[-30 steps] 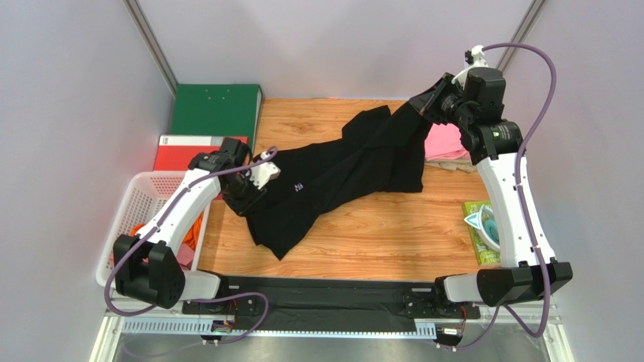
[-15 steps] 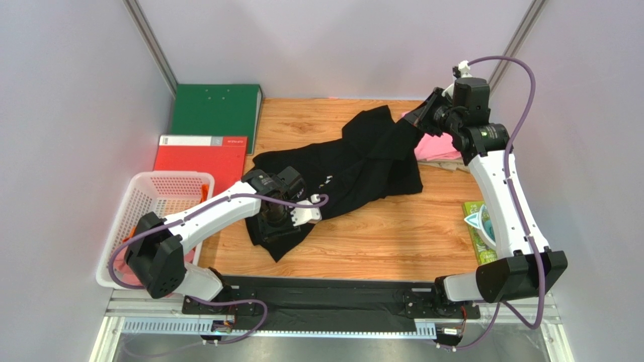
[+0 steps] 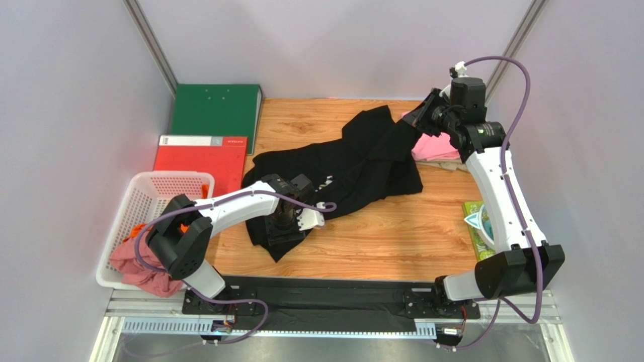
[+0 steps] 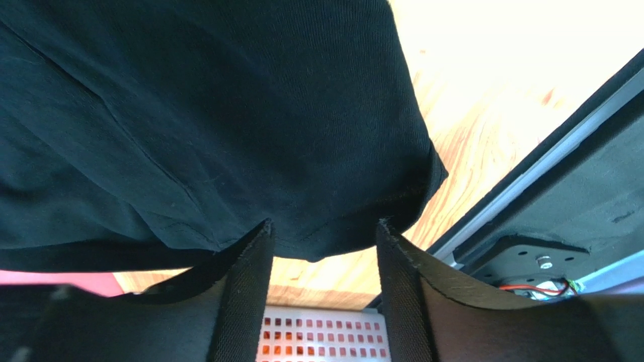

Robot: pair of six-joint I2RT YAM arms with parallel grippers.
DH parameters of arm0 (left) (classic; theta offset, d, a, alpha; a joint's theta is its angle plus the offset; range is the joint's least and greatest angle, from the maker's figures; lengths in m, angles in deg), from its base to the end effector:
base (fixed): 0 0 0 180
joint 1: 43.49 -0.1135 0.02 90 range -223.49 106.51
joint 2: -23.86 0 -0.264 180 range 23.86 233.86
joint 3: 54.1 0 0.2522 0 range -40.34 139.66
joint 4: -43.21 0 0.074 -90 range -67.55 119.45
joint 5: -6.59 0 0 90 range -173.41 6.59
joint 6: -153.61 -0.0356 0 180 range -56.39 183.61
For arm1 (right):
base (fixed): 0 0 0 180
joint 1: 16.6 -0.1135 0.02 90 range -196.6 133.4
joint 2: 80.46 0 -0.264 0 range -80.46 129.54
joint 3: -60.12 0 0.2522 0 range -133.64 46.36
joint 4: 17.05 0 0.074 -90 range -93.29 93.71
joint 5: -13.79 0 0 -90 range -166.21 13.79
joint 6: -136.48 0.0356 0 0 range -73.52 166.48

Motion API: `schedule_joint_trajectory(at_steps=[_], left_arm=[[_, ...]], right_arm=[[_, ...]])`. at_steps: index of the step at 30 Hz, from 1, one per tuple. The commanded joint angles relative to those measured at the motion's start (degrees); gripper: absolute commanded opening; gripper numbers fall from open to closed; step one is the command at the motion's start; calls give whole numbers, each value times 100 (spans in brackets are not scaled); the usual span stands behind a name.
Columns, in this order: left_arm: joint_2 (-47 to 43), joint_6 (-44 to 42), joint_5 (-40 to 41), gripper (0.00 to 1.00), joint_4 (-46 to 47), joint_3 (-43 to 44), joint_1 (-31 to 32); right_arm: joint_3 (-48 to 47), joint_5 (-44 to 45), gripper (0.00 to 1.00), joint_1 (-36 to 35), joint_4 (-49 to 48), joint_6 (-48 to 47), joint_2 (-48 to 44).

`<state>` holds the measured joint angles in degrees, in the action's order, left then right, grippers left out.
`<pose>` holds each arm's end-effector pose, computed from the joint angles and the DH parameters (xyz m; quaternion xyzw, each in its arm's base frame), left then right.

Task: Fold and stack the t-shirts
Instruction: Grap the side of the flattened tshirt closest away from the robot with both arms

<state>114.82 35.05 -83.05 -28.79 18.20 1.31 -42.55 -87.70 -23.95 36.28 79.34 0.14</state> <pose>0.1861 -0.1845 0.1872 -0.5973 -0.8020 -0.0039 0.0053 0.3003 0.0459 0.4122 0.1436 0.8565 0.2497 0.4283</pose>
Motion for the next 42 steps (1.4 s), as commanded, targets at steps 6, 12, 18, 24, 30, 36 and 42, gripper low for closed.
schedule_joint_trajectory(at_steps=[6, 12, 18, 24, 30, 36, 42], left_arm=[[-157, 131, -211, 69, -38, 227, 564], [-87, 210, -300, 71, -4, 114, 724], [97, 166, -221, 71, 181, -45, 724], [247, 148, -273, 71, 243, -212, 724], [221, 193, -387, 69, 269, -352, 724], [142, 201, -353, 20, 208, -379, 724], [-797, 131, 94, 0, -169, -133, 715]], right_arm=[[-13, 50, 0, -12, -248, -131, 17], [-4, 68, 0, -20, -248, -148, -26], [-4, 111, 0, -20, -231, -175, -53], [-4, 146, 0, -12, -213, -201, -70], [13, 155, 0, -3, -204, -201, -62], [31, 155, 0, 6, -196, -210, -79], [31, 217, 0, 15, -143, -236, -62]])
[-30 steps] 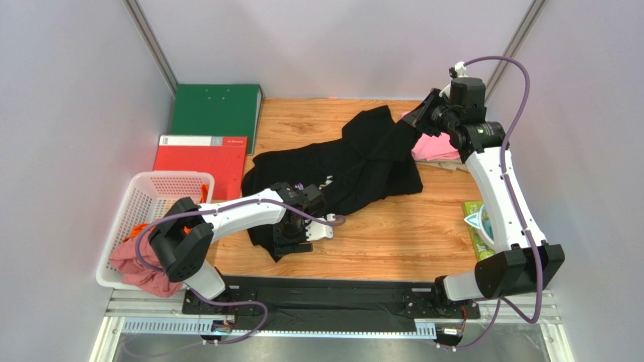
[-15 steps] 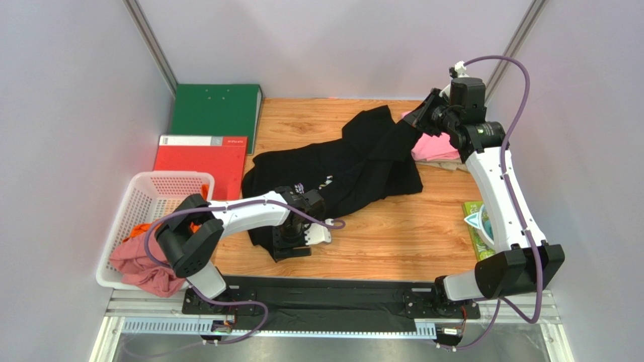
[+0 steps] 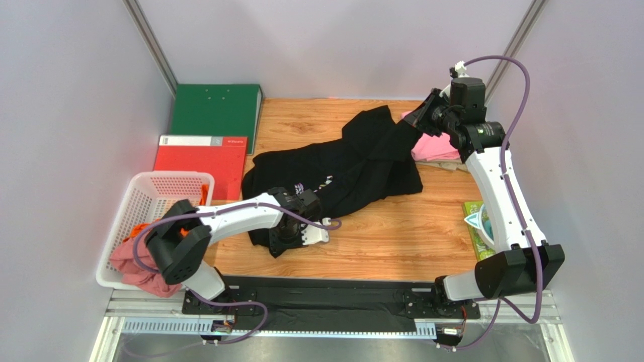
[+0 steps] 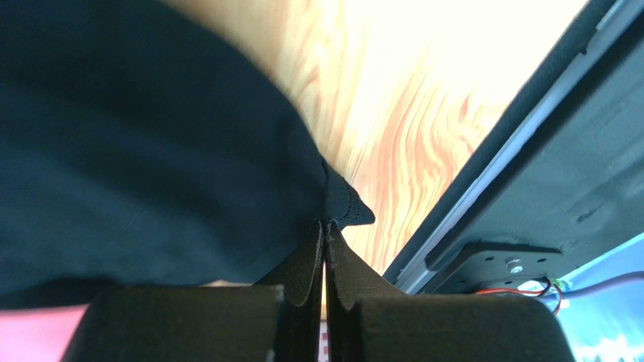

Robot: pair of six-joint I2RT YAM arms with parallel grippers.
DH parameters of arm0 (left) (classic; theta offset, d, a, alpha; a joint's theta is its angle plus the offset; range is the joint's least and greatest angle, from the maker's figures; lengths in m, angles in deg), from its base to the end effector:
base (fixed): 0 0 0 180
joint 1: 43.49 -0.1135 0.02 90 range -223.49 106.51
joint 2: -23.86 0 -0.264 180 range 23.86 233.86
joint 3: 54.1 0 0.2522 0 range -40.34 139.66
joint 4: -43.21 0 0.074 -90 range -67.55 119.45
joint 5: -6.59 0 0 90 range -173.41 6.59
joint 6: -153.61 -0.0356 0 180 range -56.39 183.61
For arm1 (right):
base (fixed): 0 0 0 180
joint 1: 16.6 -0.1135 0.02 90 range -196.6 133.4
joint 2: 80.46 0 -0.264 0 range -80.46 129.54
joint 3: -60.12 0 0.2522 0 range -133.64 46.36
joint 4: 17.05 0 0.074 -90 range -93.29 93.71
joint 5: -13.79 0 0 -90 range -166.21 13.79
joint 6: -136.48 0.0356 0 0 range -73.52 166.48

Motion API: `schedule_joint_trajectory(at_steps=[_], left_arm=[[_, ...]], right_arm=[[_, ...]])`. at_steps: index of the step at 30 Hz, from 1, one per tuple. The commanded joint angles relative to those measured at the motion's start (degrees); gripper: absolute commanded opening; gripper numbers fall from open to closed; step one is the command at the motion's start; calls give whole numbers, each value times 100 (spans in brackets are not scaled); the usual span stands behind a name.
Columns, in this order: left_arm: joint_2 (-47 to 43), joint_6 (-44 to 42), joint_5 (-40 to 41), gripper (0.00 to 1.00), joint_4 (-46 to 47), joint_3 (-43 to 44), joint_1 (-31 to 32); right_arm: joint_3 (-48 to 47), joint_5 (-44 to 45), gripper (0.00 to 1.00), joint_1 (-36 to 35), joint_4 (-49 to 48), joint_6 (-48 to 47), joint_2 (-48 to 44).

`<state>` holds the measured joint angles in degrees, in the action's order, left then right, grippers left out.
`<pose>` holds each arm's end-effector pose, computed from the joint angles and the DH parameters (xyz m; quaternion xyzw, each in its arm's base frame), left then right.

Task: Fold and stack the t-shirts
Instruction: Grap the side of the flattened tshirt closest away from the robot with both arms, then flatten out the tshirt

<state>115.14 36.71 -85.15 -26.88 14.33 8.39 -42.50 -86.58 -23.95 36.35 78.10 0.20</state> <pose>0.1551 -0.1995 0.1701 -0.6340 -0.7727 0.0093 0.0283 0.3008 0.0453 0.4114 0.1394 0.8586 0.2368 0.4329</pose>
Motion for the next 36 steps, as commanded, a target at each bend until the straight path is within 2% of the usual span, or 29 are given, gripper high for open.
schedule_joint_trajectory(at_steps=[1, 6, 10, 16, 22, 28, 32, 34, 36], left_arm=[[-1006, -70, 532, 0, -448, 376, -11], [-2664, -281, 1122, 0, -825, 790, -353], [-3326, -386, 1062, 0, -1073, 1107, -1440], [-4092, -317, 1246, 0, -897, 992, -1900], [-4408, -474, 1387, 0, -738, 1247, -1997], [-5013, -790, 1693, 0, -801, 1774, -1997], [-5497, -1317, 2326, 0, 67, 1415, -2006], [-5586, -1266, 2520, 0, 149, 1353, -1997], [-5648, -1178, 2808, 0, 298, 1292, -2006]], right_arm=[[27, 149, 0, 15, -141, -121, -60], [-35, 193, 0, 129, -88, -156, -33], [-140, 185, 0, 252, -35, -129, -42], [-325, 264, 0, 366, 167, -147, -199], [-527, 325, 0, 366, 623, -191, -964], [-808, 763, 0, 375, 1887, -366, -2115], [-1843, 1327, 0, 366, 2565, -560, -2249], [-2449, 1319, 0, 358, 2803, -490, -2169], [-2592, 1283, 0, 358, 2821, -420, -2125]])
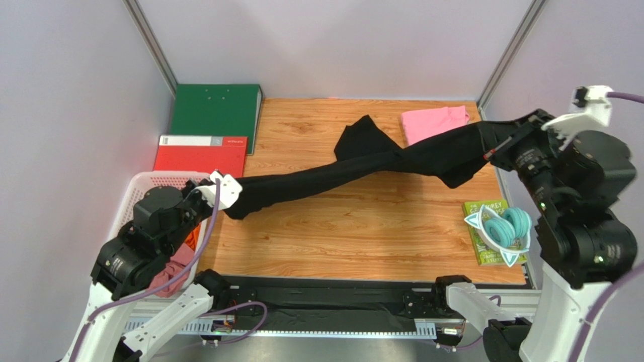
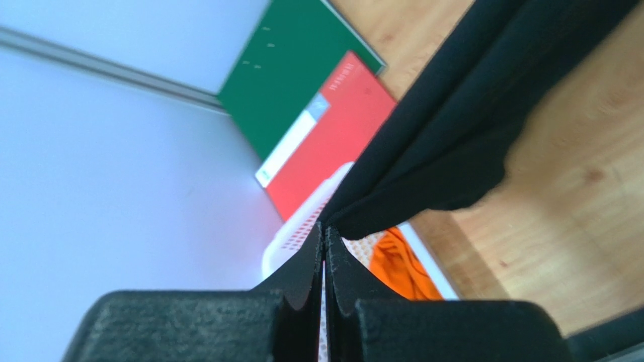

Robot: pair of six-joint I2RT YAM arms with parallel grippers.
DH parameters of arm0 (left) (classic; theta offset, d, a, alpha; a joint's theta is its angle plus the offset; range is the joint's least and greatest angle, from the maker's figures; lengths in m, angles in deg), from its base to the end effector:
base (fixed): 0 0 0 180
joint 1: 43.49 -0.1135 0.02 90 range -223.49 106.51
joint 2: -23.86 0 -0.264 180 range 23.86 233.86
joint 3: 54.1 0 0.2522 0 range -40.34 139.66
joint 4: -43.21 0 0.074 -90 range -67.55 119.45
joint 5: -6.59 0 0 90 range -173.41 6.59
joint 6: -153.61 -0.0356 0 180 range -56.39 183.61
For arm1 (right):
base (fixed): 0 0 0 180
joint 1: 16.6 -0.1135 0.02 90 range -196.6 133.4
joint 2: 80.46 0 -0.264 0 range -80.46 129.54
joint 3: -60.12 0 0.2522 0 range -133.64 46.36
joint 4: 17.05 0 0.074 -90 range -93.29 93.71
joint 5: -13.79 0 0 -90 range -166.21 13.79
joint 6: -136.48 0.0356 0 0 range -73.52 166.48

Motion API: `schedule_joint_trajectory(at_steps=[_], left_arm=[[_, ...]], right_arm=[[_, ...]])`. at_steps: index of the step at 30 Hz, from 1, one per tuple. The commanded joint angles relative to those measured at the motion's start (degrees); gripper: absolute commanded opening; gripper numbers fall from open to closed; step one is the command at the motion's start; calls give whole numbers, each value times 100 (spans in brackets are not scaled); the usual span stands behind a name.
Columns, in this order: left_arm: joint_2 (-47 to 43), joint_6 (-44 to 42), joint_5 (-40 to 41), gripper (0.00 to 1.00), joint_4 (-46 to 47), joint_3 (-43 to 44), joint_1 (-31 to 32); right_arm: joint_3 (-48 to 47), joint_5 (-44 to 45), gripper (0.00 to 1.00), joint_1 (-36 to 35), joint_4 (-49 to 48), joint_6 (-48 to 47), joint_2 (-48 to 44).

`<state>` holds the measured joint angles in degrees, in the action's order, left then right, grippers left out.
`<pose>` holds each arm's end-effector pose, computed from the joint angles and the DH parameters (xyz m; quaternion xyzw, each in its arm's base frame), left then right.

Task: Fold and stack the t-shirts
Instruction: Flatten out the tshirt

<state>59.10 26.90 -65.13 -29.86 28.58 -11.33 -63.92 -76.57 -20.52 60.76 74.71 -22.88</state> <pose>0.0670 -0.0290 0.4050 0.4027 0.7370 0.1552 0.5201 0.0864 0.0061 0.5460 0.1609 0.7566 0.1778 0.6083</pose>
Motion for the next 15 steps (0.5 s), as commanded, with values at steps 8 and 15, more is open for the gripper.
schedule_joint_trajectory(at_steps=[8, 15], left_arm=[[-483, 31, 396, 2, -184, -802, -158], [-326, -336, 737, 2, 366, -565, -158]], right_arm=[[-74, 203, 0, 14, 301, -19, 166], [-11, 291, 0, 23, 161, 7, 183]])
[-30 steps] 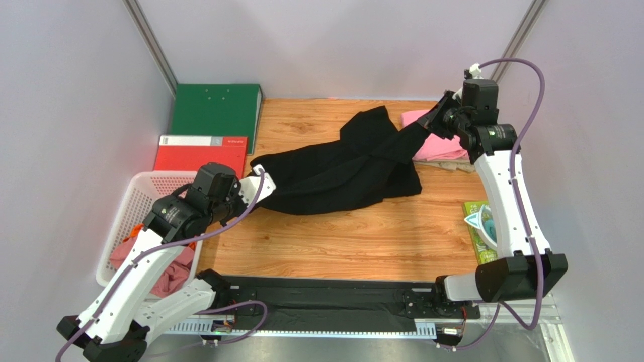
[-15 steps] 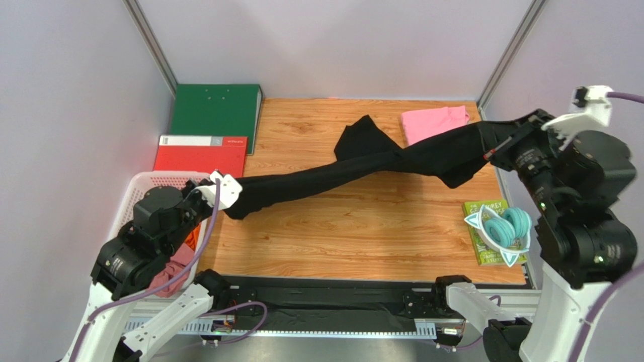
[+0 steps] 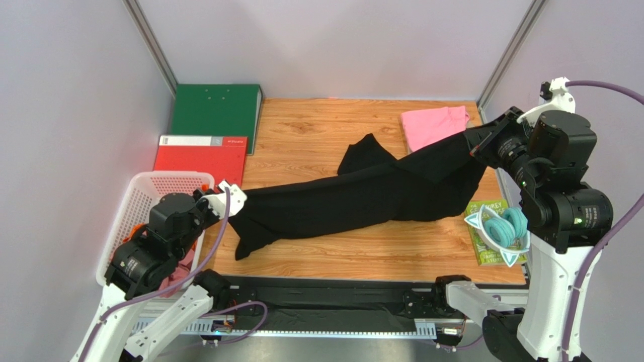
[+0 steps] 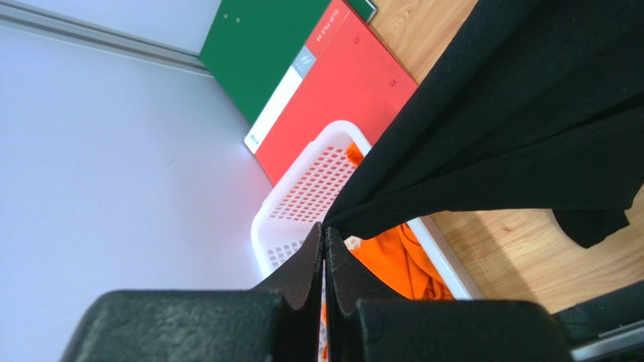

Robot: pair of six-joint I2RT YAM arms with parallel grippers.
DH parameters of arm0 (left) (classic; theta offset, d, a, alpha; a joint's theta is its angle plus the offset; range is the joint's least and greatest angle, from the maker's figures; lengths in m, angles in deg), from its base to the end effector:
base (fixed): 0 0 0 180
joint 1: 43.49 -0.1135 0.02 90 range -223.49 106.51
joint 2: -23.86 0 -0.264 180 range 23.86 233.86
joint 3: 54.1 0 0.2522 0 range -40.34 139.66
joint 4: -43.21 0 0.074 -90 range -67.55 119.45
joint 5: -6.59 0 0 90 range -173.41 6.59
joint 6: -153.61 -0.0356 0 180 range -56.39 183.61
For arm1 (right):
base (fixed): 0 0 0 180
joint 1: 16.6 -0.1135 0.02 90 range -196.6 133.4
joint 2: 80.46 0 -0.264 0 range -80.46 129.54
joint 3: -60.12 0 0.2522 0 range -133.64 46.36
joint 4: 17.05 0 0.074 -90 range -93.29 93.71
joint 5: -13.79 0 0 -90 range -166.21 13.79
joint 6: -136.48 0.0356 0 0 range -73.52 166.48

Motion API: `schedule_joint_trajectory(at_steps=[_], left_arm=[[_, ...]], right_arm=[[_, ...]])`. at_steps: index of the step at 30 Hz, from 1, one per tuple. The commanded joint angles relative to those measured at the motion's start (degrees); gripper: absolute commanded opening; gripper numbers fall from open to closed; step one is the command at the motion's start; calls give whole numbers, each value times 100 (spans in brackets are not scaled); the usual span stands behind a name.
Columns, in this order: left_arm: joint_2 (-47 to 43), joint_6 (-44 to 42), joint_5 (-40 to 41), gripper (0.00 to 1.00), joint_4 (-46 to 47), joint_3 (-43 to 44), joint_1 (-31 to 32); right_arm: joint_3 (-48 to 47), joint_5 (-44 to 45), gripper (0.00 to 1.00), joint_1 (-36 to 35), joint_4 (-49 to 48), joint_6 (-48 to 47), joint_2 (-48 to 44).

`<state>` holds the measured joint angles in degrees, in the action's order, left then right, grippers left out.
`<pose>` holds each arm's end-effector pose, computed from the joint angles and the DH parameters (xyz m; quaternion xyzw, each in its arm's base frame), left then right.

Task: Fold and stack the t-shirts
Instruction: Flatten out the tshirt

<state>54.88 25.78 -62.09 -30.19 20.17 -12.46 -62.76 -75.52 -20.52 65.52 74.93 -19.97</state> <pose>0.0668 -0.0251 0.3685 0.4054 0.7547 0.1891 0.4799 0.1095 0.0071 0.5289 0.1776 0.8006 0.1548 0.5510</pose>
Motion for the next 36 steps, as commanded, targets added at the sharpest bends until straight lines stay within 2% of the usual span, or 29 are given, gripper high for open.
schedule_joint_trajectory(at_steps=[1, 4, 5, 6, 8, 9, 10, 11, 13, 17, 22, 31, 36], left_arm=[[271, -408, 539, 2, 548, 303, -44], [875, -944, 1074, 0, 1557, 417, -88], [1105, -1242, 1163, 0, 2178, 513, -158], [1368, -1297, 1129, 0, 2428, 897, -489], [2343, -958, 1128, 0, 2527, 1635, -1060], [2669, -764, 1137, 0, 2431, 2553, -1238], [3107, -570, 1024, 0, 2074, 3041, -1422], [3207, -220, 692, 0, 1992, 3750, -1746], [3043, -138, 488, 0, 2243, 4029, -1881], [2269, -112, 249, 0, 2869, 3880, -1881], [1575, 205, 180, 0, 2651, 3837, -1881], [1160, 73, -31, 0, 2071, 3196, -1881], [1230, 91, -181, 0, 2070, 2519, -1881]], right_arm=[[-144, 195, 0, 23, -377, 3, -90], [-399, 195, 0, 32, -570, 47, 94], [-530, 195, 0, 23, -589, 73, 295], [-679, 195, 0, 23, -597, 99, 410], [-1119, 116, 0, 32, -615, 205, 638], [-1242, 64, 0, 23, -632, 240, 648], [-1409, 28, 0, 23, -737, 249, 614], [-1445, 19, 0, 32, -799, 249, 457], [-1690, 19, 0, 32, -861, 197, 271], [-1788, -280, 0, 23, -1107, 3, -404], [-1622, -218, 0, -3, -1239, -146, -880], [-1340, -113, 0, -56, -1301, -208, -829], [-919, 238, 0, -56, -1580, -296, -556]])
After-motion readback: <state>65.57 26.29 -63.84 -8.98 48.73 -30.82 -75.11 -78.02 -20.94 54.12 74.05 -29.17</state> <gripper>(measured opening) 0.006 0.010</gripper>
